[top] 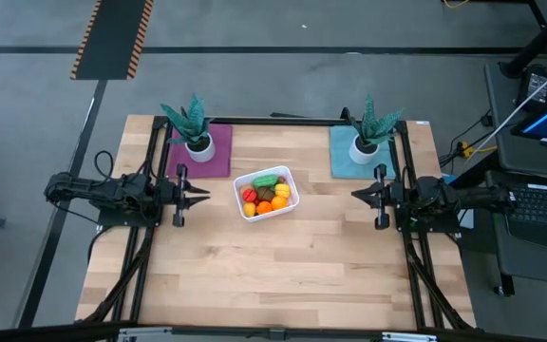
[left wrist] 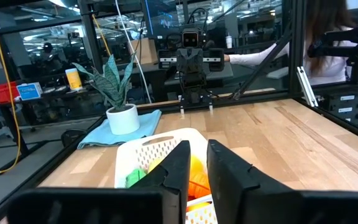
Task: Pick and placing Produce into tupperware
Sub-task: Return to Home Position
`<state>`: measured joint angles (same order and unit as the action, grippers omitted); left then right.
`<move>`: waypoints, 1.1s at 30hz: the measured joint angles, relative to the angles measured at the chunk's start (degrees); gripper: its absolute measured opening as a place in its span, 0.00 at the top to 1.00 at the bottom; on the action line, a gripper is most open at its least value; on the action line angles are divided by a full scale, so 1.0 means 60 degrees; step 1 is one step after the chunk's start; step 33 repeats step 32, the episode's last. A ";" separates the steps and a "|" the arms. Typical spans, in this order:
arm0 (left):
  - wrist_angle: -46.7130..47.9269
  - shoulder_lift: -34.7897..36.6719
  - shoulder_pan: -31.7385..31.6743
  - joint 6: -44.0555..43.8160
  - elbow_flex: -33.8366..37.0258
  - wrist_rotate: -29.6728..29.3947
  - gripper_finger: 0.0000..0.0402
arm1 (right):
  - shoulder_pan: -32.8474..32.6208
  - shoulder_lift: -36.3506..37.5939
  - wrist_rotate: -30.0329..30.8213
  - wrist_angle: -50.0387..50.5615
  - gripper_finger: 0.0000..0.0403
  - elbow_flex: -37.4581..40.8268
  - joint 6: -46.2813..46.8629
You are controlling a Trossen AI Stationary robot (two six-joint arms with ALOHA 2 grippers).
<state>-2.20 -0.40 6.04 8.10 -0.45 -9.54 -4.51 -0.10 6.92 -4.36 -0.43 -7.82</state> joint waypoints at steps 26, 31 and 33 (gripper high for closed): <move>0.0004 0.0000 0.0000 0.0000 0.0000 0.0000 0.99 | 0.0000 0.0000 0.0001 0.0000 0.97 0.0000 0.0010; 0.0001 0.0003 -0.0003 0.0000 0.0000 0.0000 0.96 | -0.0003 0.0000 0.0003 0.0000 0.97 0.0000 0.0011; 0.0002 0.0004 0.0000 0.0000 0.0000 0.0000 0.95 | 0.0000 0.0000 0.0003 0.0000 0.97 0.0000 0.0004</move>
